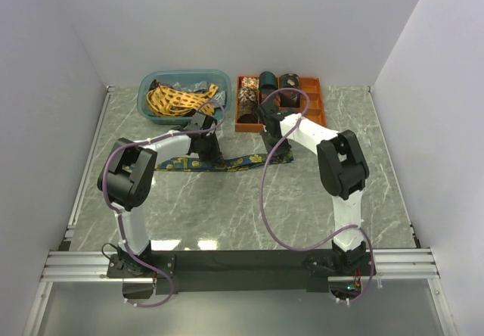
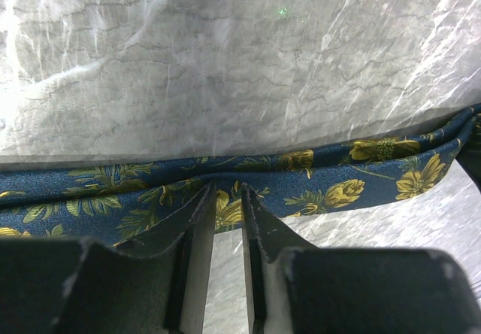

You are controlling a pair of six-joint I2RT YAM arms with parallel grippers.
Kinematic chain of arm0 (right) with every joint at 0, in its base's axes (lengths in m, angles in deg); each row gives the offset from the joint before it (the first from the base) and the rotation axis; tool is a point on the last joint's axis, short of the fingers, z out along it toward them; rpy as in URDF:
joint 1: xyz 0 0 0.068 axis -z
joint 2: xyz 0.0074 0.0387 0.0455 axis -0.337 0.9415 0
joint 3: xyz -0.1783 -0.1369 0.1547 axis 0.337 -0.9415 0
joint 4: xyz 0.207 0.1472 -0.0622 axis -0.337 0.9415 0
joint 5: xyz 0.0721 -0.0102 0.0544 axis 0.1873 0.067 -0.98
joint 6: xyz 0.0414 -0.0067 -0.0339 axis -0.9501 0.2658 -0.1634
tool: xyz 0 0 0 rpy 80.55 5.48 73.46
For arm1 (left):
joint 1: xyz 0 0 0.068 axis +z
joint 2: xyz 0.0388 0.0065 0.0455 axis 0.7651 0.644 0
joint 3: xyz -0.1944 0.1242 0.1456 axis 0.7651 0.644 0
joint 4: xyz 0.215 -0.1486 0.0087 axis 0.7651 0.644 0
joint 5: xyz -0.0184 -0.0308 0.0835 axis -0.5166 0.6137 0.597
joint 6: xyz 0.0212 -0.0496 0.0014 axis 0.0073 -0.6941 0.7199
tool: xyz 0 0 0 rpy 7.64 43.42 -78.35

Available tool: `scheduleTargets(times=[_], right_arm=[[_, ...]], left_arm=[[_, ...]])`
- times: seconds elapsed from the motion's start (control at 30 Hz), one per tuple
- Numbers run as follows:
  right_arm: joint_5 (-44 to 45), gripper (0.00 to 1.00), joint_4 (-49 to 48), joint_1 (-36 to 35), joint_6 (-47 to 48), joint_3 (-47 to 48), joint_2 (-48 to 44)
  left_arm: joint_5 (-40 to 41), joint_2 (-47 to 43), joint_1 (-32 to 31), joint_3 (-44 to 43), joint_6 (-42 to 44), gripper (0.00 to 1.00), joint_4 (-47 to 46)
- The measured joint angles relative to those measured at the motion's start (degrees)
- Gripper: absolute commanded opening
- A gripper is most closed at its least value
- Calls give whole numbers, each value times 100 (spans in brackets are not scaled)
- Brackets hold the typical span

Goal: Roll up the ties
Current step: Roll the tie

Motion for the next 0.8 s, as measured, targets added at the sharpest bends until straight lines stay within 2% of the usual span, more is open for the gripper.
scheduleTargets(times=[0.33, 0.57, 0.8], right_arm=[[-588, 40, -398, 315, -195, -374, -166], [-1261, 51, -697, 664, -402, -691, -422], [-1720, 52, -918, 859, -557, -841, -520]], left_arm=[[125, -2, -4, -2, 13, 28, 24], [238, -35, -20, -9, 57, 32, 63], [313, -37, -22, -68, 101, 33, 166]])
